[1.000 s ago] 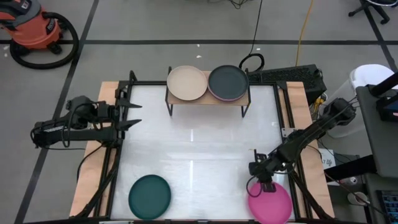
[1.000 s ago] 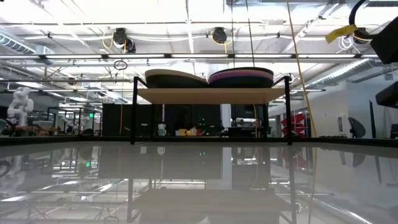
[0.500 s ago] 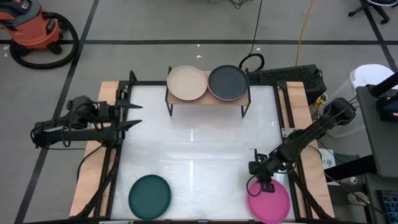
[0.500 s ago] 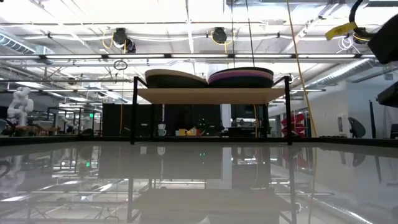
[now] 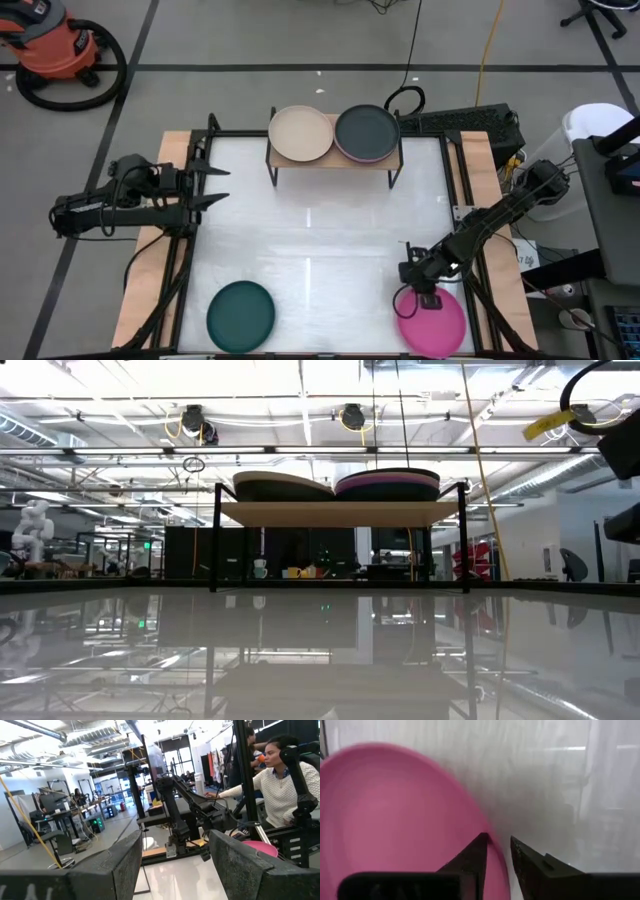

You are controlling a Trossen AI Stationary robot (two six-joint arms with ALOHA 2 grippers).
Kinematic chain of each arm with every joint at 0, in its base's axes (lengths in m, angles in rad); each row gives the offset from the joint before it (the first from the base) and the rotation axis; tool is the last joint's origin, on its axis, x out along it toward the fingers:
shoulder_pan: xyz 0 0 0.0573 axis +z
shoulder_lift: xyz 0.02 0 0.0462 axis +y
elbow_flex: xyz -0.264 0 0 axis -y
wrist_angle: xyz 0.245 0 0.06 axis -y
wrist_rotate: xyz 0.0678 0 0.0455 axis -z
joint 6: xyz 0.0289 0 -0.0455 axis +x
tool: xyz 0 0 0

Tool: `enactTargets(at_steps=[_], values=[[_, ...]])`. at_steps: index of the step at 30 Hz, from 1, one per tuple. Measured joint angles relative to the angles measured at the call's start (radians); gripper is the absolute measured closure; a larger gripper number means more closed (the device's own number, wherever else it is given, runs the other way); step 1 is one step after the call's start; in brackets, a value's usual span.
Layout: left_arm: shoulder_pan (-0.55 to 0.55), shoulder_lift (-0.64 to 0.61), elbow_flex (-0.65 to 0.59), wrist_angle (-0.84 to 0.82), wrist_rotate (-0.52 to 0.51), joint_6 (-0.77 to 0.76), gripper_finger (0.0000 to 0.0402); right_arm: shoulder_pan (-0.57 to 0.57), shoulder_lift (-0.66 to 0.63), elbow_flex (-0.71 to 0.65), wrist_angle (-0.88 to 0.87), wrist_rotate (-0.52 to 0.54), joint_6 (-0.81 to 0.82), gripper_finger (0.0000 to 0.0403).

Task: Place and stack plates onto a shelf
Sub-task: Stack the pink plate on top of the light brown plate on the shelf

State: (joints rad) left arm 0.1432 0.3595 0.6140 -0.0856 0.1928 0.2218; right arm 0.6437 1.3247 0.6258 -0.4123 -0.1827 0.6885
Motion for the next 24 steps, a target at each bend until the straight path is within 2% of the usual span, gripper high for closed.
enactTargets(at_steps=[5,13,19,24], values=[[0.0,0.0,0.0,0.0,0.0,0.0,0.0167,-0.001,-0.003,0.0,-0.056,-0.005,-0.02,0.039],[0.0,0.0,0.0,0.006,0.0,-0.003,0.0167,-0.039,-0.062,0.0,-0.036,0.014,-0.027,0.04],[0.0,0.0,0.0,0.007,0.0,-0.003,0.0167,-0.124,-0.132,0.0,0.082,0.167,-0.184,0.0401],[0.0,-0.001,0.001,0.008,-0.011,0.0,0.0167,-0.272,-0.204,0.011,0.208,0.46,-0.313,0.0402]])
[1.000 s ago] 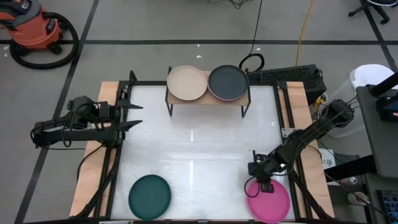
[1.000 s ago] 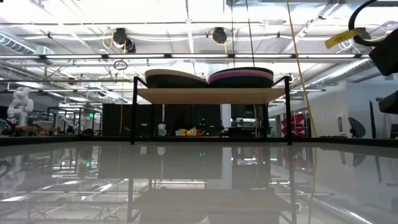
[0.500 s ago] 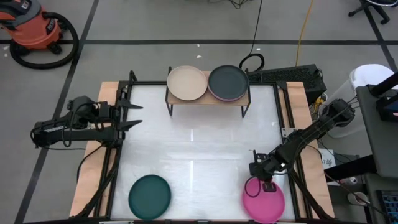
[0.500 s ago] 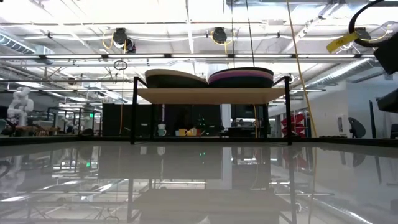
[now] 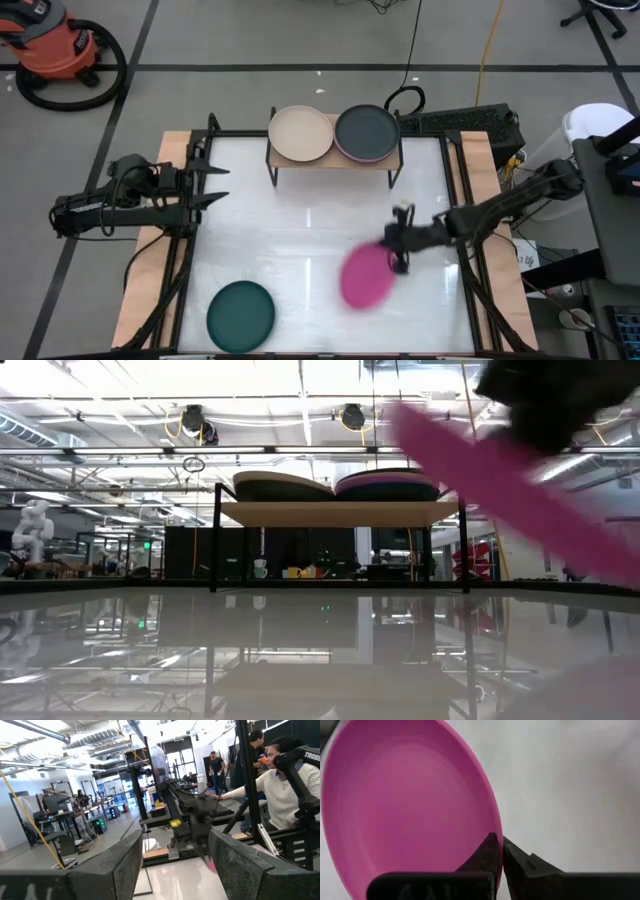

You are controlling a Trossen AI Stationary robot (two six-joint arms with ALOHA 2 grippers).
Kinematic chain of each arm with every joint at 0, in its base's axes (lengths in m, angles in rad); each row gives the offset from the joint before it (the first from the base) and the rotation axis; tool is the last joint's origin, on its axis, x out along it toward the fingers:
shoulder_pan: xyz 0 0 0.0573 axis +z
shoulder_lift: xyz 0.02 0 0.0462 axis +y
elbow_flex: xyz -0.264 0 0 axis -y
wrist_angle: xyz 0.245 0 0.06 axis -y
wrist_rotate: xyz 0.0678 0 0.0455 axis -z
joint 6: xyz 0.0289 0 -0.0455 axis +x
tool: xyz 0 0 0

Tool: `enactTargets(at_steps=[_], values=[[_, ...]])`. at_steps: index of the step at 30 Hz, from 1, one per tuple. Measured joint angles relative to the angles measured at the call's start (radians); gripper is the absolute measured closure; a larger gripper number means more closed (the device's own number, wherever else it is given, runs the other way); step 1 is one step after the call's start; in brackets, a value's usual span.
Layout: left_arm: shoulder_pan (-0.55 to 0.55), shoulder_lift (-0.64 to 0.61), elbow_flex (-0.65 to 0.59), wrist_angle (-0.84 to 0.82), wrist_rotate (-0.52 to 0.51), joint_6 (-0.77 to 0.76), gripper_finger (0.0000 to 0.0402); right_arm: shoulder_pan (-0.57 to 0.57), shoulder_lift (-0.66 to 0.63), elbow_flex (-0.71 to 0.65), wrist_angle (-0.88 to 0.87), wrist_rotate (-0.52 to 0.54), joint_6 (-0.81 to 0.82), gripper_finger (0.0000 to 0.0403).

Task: Place and stack plates onto a shelf
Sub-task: Stack the pink plate on top of the light brown plate on the shelf

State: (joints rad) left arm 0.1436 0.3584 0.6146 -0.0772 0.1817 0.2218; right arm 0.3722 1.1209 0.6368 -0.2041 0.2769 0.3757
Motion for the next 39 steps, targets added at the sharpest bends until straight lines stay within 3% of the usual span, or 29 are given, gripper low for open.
enactTargets(at_steps=[3,6,10,17,23,27,34,39], values=[[0.0,0.0,0.0,0.0,-0.015,0.008,0.0167,-0.113,-0.033,0.005,0.215,0.136,-0.129,0.0402],[0.0,0.0,0.0,-0.001,-0.026,0.009,0.0167,-0.24,-0.039,0.008,0.533,0.14,-0.263,0.0402],[0.0,0.0,0.0,-0.004,-0.026,0.01,0.0167,-0.417,-0.013,0.017,0.848,0.137,-0.302,0.0402],[0.0,0.0,0.0,-0.005,-0.026,0.013,0.0167,-0.712,0.148,0.232,0.71,-0.052,-0.168,0.0402],[0.0,0.0,0.0,-0.033,-0.026,0.013,0.0167,-0.832,0.375,0.5,0.525,-0.204,-0.114,0.0402],[0.0,0.0,0.0,-0.072,-0.026,0.012,0.0167,-0.88,0.486,0.624,0.436,-0.234,-0.093,0.0403],[0.0,0.0,0.0,-0.092,-0.026,0.012,0.0167,-0.938,0.557,0.652,0.403,-0.306,-0.017,0.0396],[0.0,0.0,0.0,-0.088,-0.026,0.011,0.0167,-0.942,0.561,0.653,0.408,-0.306,-0.044,0.0354]])
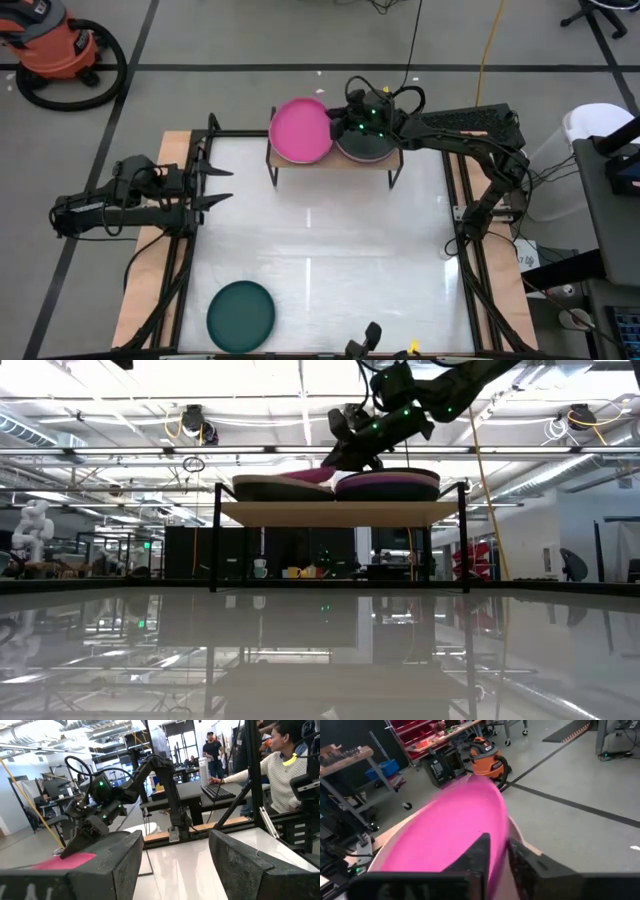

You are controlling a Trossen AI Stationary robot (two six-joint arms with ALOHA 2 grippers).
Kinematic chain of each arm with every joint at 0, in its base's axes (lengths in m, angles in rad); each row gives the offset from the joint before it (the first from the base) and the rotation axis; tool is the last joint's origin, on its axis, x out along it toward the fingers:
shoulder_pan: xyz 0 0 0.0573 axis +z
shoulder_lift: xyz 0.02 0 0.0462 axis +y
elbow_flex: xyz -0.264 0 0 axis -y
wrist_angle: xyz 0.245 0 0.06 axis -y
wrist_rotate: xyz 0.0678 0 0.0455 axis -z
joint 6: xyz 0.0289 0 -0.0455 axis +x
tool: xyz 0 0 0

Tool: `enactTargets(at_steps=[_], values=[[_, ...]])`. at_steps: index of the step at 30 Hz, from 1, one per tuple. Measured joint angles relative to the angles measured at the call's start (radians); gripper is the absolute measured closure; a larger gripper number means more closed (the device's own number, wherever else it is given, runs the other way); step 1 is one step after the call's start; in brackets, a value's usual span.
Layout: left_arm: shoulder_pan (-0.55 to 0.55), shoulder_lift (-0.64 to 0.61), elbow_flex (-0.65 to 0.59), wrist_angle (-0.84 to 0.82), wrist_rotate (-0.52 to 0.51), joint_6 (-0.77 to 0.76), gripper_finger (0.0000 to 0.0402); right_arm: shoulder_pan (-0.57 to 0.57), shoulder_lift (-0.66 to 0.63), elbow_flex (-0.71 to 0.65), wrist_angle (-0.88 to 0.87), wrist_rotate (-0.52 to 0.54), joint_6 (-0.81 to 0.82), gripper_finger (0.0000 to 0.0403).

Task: Place and stack plates onto a shelf
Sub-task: Stack the pink plate on top of the light brown plate on the shelf, then stack the dark green plate on top of the pink plate on the shelf

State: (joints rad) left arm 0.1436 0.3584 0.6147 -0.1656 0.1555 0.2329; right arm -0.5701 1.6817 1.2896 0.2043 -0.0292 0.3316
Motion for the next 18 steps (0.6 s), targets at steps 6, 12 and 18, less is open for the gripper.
enactTargets(at_steps=[6,12,18], values=[[0.0,0.0,0.0,0.005,0.0,-0.002,0.0167,0.007,-0.018,0.0,0.01,-0.003,-0.004,0.0269],[-0.008,0.015,0.0,-0.031,0.013,-0.003,0.0167,0.017,-0.1,0.0,0.061,-0.031,-0.062,0.021],[-0.089,0.113,0.0,-0.099,0.027,-0.022,0.0167,0.085,-0.213,0.001,0.084,-0.057,-0.199,0.0204]])
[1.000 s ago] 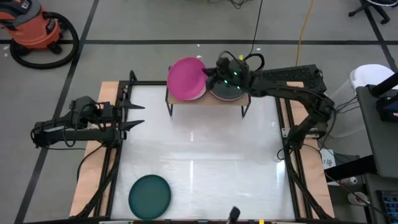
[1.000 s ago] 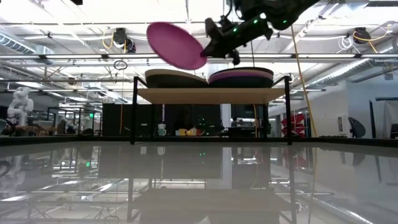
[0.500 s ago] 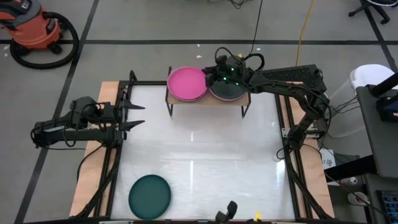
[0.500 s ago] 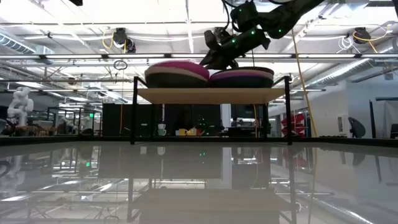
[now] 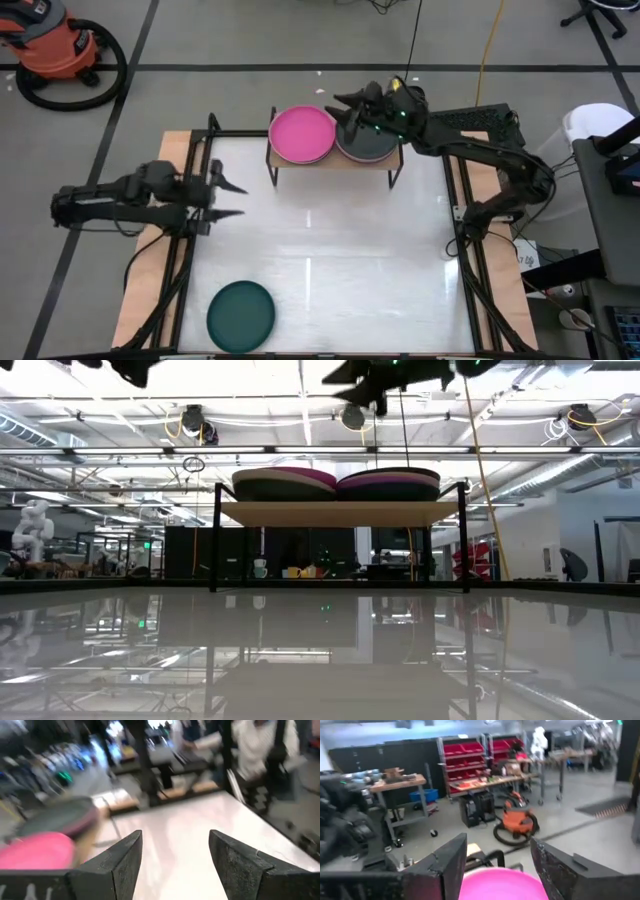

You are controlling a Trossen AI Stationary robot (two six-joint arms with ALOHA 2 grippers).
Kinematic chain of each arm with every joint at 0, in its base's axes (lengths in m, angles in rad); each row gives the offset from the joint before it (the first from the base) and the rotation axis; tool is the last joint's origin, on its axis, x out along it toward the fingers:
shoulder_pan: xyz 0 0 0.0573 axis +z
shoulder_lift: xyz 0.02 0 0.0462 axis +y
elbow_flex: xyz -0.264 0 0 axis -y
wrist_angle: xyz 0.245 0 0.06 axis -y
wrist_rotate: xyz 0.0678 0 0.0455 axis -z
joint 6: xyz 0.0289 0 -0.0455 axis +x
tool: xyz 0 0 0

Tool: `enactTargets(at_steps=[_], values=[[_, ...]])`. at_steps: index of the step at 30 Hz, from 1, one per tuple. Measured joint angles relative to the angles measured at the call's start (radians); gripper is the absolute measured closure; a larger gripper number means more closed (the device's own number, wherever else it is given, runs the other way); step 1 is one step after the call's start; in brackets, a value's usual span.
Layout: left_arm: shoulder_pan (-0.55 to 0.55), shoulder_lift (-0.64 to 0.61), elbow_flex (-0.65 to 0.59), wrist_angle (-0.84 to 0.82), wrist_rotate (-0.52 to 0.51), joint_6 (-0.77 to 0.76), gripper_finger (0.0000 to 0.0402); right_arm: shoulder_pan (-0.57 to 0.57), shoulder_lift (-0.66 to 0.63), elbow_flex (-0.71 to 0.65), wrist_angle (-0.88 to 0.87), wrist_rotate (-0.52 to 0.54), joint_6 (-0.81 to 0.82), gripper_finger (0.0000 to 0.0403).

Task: Place and stack plates onto a shelf
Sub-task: Stack the dark green plate on top of the pink plate on the shelf

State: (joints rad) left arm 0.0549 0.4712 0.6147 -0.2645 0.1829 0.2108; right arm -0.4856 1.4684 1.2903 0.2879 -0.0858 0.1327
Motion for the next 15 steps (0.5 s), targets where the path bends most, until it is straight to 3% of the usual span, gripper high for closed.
enactTargets(at_steps=[15], values=[[-0.28,0.45,0.0,-0.034,-0.106,-0.019,0.0167,0.203,-0.081,-0.001,-0.151,0.006,-0.221,0.0208]])
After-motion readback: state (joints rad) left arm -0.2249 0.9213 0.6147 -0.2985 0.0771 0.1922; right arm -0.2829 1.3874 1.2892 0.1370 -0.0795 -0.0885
